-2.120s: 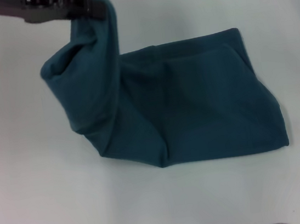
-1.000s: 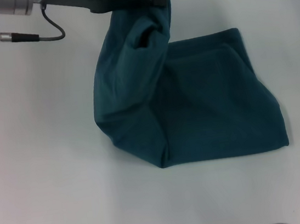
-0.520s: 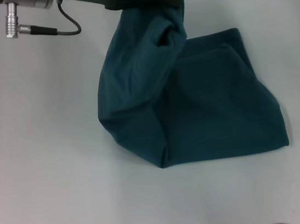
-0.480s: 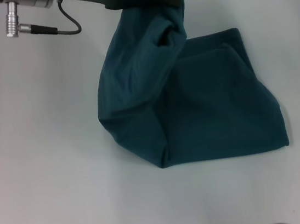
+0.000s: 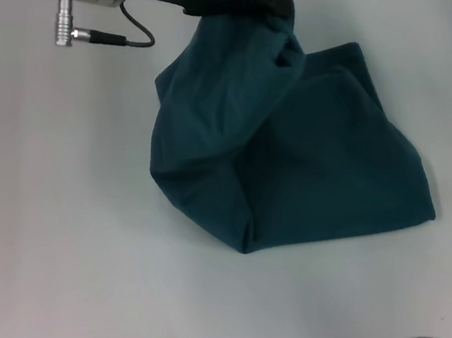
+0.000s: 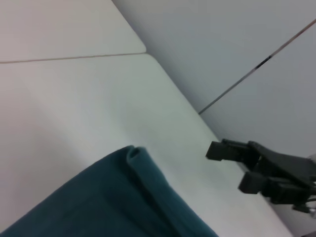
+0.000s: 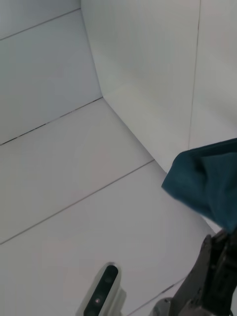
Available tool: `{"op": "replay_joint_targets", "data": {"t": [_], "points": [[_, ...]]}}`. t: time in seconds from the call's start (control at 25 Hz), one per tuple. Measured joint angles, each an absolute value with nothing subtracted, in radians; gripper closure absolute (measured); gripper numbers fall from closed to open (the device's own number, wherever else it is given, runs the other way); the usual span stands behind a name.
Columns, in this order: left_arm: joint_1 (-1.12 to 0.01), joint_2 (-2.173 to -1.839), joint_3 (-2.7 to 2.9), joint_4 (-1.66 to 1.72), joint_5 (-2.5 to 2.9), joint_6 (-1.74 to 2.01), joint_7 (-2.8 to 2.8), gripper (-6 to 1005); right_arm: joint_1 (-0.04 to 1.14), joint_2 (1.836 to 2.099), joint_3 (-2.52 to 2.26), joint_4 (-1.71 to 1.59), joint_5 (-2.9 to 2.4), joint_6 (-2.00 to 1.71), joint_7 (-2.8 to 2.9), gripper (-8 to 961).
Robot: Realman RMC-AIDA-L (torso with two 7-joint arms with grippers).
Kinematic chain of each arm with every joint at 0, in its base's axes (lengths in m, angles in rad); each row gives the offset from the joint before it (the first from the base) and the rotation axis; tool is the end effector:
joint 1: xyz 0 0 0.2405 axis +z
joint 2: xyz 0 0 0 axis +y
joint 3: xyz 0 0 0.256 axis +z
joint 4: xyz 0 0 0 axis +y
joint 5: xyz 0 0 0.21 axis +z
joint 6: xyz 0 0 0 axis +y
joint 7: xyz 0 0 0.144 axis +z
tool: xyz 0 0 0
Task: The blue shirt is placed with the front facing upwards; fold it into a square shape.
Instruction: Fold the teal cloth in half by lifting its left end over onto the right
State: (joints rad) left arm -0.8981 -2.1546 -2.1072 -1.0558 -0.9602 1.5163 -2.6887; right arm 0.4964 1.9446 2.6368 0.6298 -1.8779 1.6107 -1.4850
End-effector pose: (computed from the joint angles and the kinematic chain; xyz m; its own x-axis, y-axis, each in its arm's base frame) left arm -0.0703 0.3904 -0.0203 0.5742 0.7926 0.2049 0.7989 -0.5972 0.0714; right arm 0.2915 0.3412 0.0850 0.5335 -0.4635 -0.7075 -0.7228 -0.6843 -0.0967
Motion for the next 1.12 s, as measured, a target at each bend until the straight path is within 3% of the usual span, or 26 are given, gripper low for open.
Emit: {"op": "replay_joint_targets", "data": {"t": [1.12], "points": [[-0.971,-2.170,-2.001,-1.014,-0.940,1.414,-2.746,945,0.491,1.946,2.637,0.629,-1.877,1.611,-1.485,269]]}}
